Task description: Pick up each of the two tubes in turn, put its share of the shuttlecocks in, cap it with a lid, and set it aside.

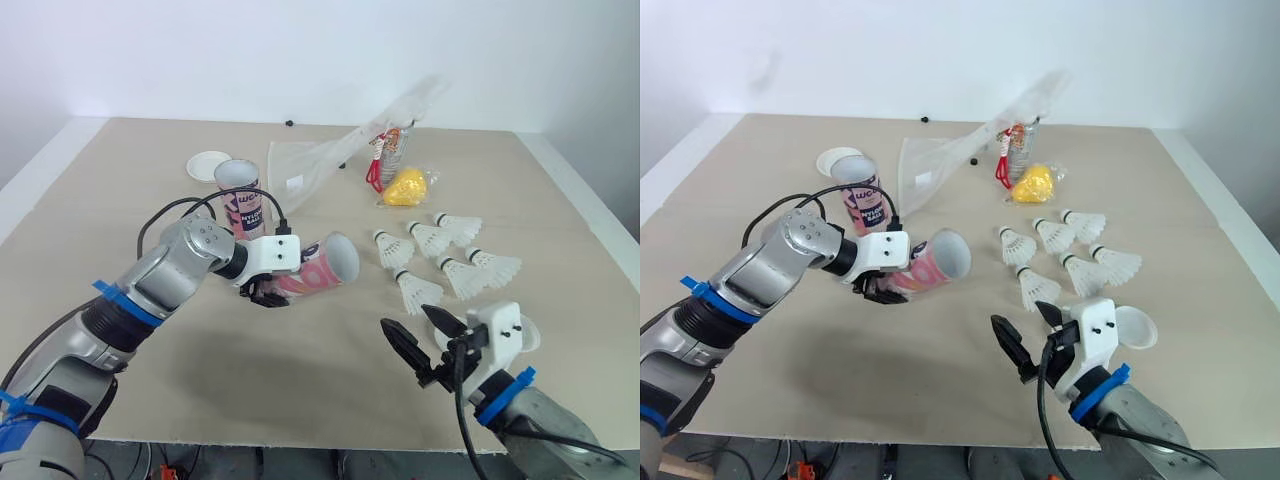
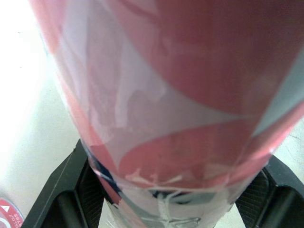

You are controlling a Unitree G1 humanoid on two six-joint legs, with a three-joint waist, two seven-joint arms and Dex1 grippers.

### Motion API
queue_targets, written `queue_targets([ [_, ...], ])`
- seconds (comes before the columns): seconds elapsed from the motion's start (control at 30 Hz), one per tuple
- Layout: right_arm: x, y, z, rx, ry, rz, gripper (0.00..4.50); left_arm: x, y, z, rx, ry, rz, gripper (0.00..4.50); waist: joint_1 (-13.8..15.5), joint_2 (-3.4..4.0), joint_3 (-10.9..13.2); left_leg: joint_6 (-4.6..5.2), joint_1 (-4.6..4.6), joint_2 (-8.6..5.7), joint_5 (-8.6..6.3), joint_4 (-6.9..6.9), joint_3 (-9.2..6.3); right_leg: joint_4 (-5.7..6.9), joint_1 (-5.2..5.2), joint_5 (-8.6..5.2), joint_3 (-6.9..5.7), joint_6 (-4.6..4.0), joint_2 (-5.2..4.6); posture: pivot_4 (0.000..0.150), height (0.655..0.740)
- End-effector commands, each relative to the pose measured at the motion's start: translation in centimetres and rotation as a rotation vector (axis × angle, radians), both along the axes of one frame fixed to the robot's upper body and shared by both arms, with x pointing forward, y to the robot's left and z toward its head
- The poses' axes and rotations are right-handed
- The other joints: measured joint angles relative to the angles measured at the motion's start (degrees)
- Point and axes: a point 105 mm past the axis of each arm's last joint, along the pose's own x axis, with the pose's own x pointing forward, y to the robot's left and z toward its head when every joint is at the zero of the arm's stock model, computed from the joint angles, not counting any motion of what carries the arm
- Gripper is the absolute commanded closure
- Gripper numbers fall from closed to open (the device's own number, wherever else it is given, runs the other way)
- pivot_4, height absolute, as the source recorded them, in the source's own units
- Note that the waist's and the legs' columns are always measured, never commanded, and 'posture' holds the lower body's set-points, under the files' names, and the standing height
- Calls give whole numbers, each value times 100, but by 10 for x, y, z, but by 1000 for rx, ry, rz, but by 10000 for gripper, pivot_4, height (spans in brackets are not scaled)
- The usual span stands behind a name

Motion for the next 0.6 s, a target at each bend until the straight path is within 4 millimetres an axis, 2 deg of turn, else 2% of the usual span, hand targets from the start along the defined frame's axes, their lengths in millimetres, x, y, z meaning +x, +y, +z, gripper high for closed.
queue_targets([
  [0.03, 10, -2, 4, -16, -35, -30, 0, -3, -6, 2, -5, 6, -8, 13364, 3, 1, 0, 3, 0, -3, 2, 1, -1, 0, 2, 1, 0, 1, -2, 1500, 7400],
  [0.33, 32, 0, 1, -48, -43, -58, 0, -28, -23, 8, -78, 115, -61, 13364, 1, 1, 0, 10, -19, -19, 6, -6, -16, 2, -7, 4, 0, 20, -9, 1500, 7400],
  [0.6, 44, 1, -5, -45, -25, -83, 0, -25, -19, 5, -63, 102, -23, 13364, 0, 2, 0, 10, -19, -21, 6, -12, -34, 9, -8, 1, -11, 24, -6, 1500, 7400],
])
